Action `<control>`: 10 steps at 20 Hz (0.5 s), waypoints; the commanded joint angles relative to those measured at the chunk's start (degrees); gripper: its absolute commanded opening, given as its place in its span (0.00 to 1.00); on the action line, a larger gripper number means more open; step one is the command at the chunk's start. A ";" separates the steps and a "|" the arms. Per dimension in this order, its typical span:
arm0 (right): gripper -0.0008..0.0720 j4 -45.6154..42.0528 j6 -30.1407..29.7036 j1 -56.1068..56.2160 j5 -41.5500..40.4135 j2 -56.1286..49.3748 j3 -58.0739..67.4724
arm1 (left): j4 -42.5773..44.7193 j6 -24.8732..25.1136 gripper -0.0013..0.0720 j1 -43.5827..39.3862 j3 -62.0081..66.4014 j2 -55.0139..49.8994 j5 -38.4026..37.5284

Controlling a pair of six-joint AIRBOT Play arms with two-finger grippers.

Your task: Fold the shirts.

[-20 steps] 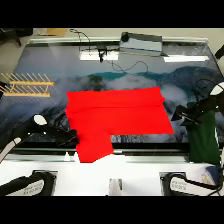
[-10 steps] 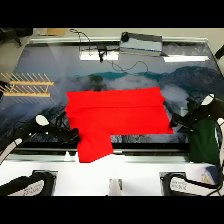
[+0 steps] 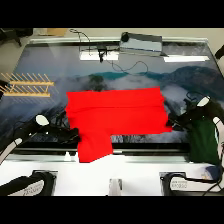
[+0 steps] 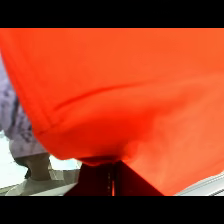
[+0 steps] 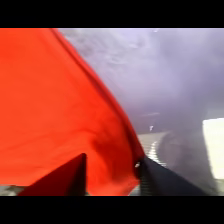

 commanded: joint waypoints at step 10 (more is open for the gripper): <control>0.05 10.80 -5.55 0.15 -1.55 5.22 11.91 | 5.14 -0.15 0.06 6.86 18.56 6.10 -3.45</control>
